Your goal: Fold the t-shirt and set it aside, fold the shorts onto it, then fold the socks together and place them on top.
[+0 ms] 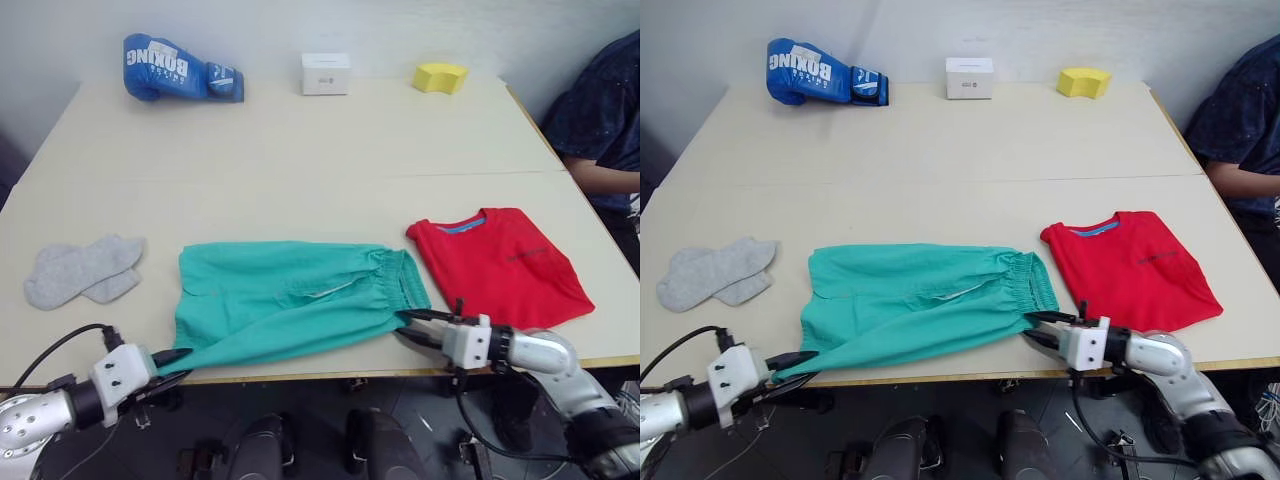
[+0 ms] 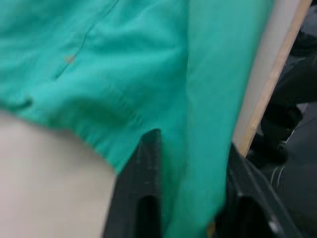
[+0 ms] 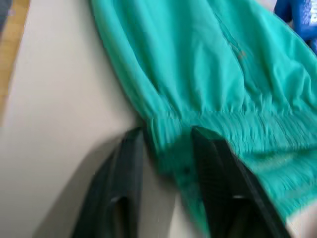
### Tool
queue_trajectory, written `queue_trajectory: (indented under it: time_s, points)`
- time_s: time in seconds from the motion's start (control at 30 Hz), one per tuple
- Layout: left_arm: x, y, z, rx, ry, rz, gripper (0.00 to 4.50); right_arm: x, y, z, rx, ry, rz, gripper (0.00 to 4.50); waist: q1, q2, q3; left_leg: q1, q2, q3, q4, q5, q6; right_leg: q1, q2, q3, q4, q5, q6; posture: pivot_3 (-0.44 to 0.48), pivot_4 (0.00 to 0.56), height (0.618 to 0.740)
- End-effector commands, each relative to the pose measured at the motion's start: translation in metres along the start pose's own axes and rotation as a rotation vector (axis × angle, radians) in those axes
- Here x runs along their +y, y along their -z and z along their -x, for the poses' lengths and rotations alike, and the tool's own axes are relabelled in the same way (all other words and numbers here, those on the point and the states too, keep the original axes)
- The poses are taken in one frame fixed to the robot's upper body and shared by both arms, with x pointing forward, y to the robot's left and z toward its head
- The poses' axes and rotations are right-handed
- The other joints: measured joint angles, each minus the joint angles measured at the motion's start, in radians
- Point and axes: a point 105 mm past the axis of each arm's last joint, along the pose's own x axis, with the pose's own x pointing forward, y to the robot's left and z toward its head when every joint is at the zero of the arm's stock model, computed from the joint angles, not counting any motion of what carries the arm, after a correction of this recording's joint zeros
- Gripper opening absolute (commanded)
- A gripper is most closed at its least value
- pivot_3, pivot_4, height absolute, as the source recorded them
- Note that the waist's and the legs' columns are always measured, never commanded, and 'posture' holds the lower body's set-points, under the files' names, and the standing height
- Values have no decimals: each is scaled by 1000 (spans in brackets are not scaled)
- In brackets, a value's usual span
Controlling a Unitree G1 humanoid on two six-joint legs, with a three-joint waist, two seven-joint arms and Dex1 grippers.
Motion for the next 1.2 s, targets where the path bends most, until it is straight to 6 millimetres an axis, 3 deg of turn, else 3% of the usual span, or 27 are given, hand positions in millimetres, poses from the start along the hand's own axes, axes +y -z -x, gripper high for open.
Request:
queue_trajectory:
  time_s: [0.03, 0.1, 0.13, 0.2, 0.23, 0.3, 0.4, 0.43, 0.47, 0.57, 0.67, 0.73, 0.83, 0.97, 1.07, 1.2]
  points:
    - [-6, -20, 26, -47, 106, 165, 1622, -9, -32, 10, -78, 19, -144, 2911, 4, -1, 0, 1, 0, -1, 0, 0, 0, 1, 0, 0, -1, 0, -1, 0, 150, 740]
    - [-10, -33, 37, -93, 178, 244, 1622, -12, -48, 13, -113, 17, -265, 2911, 5, -1, 0, 0, 1, -1, 0, 0, -1, 0, 1, 0, 0, -1, -2, 0, 150, 740]
    - [-1, -49, 39, -173, 170, 262, 1429, -19, -60, 10, -154, 43, -328, 2802, 6, 0, 0, 0, 2, -1, 0, 0, -1, 0, 1, 0, 0, -2, -4, 0, 150, 740]
    - [10, -70, 35, -260, 175, 261, 1023, -28, -76, 1, -207, 76, -401, 2273, 8, 1, -1, 1, 2, -2, -1, 0, -1, 0, 1, 0, -1, -12, -20, 0, 150, 740]
    - [13, -75, 29, -265, 195, 241, 683, -31, -80, -6, -218, 88, -403, 1841, 10, 0, -1, 1, 2, -3, -1, 0, -2, 1, 2, 0, -1, -12, -21, 0, 150, 740]
    - [14, -77, 7, -246, 234, 179, 63, -34, -80, -21, -205, 124, -396, 1208, 12, 2, -3, 1, 2, -4, -2, 1, -3, -1, 2, -1, -2, -13, -22, 0, 150, 740]
    - [10, -86, -36, -296, 270, 127, 0, -36, -69, -48, -156, 250, -380, 137, 15, 4, -9, 2, 0, -1, -10, 1, -4, 0, 2, -2, -11, -10, -19, 0, 150, 740]
    - [9, -87, -53, -311, 267, 105, 0, -35, -65, -59, -134, 289, -359, 61, 15, 4, -11, 2, -2, 0, -13, 2, -4, 2, 1, -1, -11, -7, -15, 0, 150, 740]
    - [11, -87, -72, -321, 233, 74, 0, -31, -62, -71, -120, 319, -354, 61, 15, 3, -12, 2, -4, 0, -14, 5, -9, 0, 0, 0, -10, 1, -2, 0, 150, 740]
    - [9, -89, -112, -332, 188, 62, 0, -26, -52, -94, -78, 397, -342, 61, 11, 1, -14, -4, -4, 3, -14, 6, -9, -5, 2, -1, -10, 2, -1, 0, 150, 740]
    - [2, -68, -145, -201, 144, -47, 0, -28, -29, -87, -4, 510, -326, 61, 5, 0, -14, -8, -3, 5, -12, 9, -3, -8, 5, -2, -9, 3, 1, 0, 150, 740]
    - [2, -59, -154, -174, 89, -60, 0, -22, -14, -77, 48, 527, -314, 61, 8, 0, -15, -7, -4, 6, -12, 9, -2, -8, 5, -2, -11, 3, 1, 0, 150, 740]
    - [9, -48, -159, -157, -37, -19, 0, -18, 16, -44, 189, 528, -239, 61, 13, 0, -18, -5, -4, 4, -12, 6, -6, -4, 2, 0, -11, 4, 3, 0, 150, 740]
    - [8, -39, -158, -137, -64, 5, 0, -38, 32, -6, 212, 657, -274, 61, 12, 5, -26, 9, -1, 3, -17, 2, 1, 14, 4, -1, -22, 7, 3, 0, 150, 740]
    - [6, -52, -154, -230, -37, -6, 0, -46, 23, 2, 145, 670, -310, 61, 11, 12, -32, 10, 2, 3, -19, 3, 1, 14, 7, 0, -27, 7, 1, 0, 150, 740]
    - [1, -99, -139, -455, 77, -7, 0, -78, -28, -8, -98, 694, -389, 61, 6, 12, -31, 9, 4, 3, -18, 3, -6, 7, 8, 0, -15, 3, -3, 0, 150, 740]
